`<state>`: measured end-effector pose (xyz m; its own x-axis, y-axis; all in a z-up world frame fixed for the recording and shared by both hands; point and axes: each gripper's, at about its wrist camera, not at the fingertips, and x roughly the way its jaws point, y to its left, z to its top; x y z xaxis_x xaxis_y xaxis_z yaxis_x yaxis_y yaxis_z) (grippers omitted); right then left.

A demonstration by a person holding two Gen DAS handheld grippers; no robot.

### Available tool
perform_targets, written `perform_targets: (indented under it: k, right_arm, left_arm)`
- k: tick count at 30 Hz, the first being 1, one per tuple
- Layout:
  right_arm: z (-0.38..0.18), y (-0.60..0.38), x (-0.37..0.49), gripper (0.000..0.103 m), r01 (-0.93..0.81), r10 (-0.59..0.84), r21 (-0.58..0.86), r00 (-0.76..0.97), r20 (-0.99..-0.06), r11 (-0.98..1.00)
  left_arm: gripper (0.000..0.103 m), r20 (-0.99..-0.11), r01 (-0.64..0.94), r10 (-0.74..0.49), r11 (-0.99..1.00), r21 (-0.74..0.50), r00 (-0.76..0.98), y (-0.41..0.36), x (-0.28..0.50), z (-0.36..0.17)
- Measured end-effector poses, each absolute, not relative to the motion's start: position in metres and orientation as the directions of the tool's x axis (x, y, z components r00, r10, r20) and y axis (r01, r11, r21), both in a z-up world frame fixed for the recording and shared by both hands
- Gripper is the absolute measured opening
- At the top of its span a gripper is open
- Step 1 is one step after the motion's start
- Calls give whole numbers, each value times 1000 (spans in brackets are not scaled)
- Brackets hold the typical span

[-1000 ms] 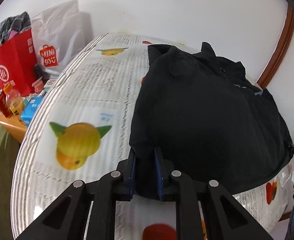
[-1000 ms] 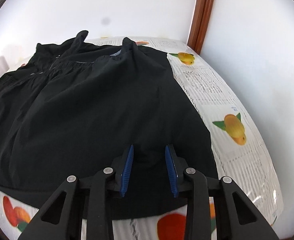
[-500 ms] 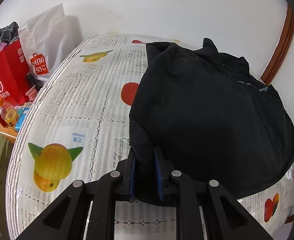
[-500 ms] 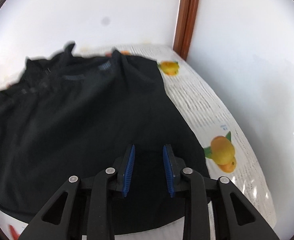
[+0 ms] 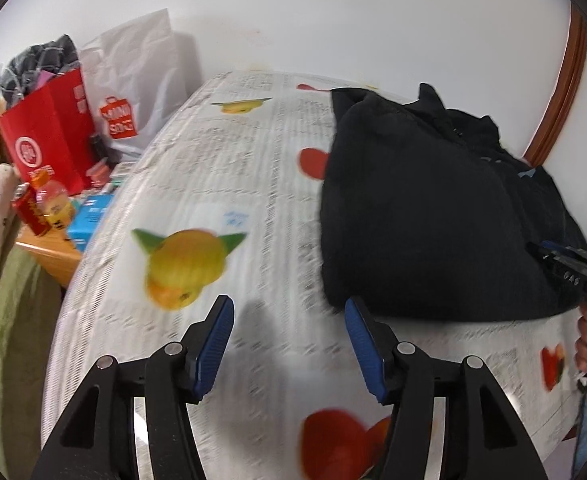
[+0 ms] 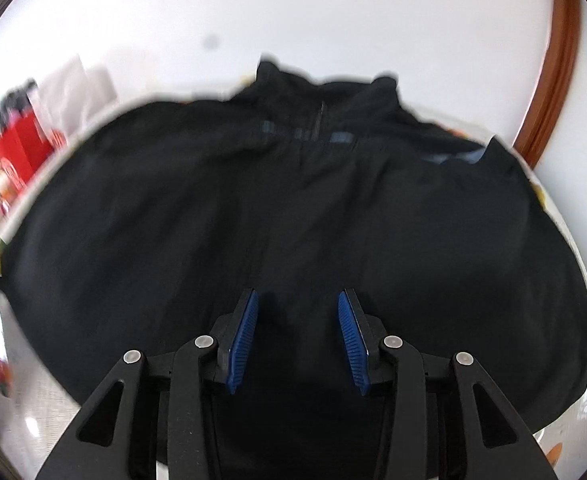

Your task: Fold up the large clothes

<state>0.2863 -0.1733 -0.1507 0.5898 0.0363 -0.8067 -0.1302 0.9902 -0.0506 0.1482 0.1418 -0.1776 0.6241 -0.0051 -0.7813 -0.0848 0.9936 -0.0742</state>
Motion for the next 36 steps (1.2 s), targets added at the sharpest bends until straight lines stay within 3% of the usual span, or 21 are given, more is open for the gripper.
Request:
perform_targets:
  k: [4,14,18,24,29,36]
  right_arm:
    - [-144,-166,260,41,-99,6,-67,598,-802,993]
    - [-122,-151,187,42,-213,71,-80,617,-784,974]
    - [-112,-117,195,53,-291,139,-70,640,-756,954]
    - [-119,-54,225,60,-376,223,-45,638,-737,925]
    - [-144,-15,247,61,-444,297,40,526,-797,895]
    - [-127,18,210,64,-596,338,-47,517,-786,802]
  left_arm:
    - [62,-773,-109,44,994,-32,633,152,138,-178]
    - [63,-777,-168,74,985,-41,625,176,119,-184]
    - [63,-786,-179,73,983,-49,614,185,112,-187]
    - [63,-794,-173,42,982,-80,606,193,105,-187]
    - [63,-788,-143,-4,983,-117,615,196,106,-185]
    - [63,-784,-138,-35,979,-153,620,208,110,-185]
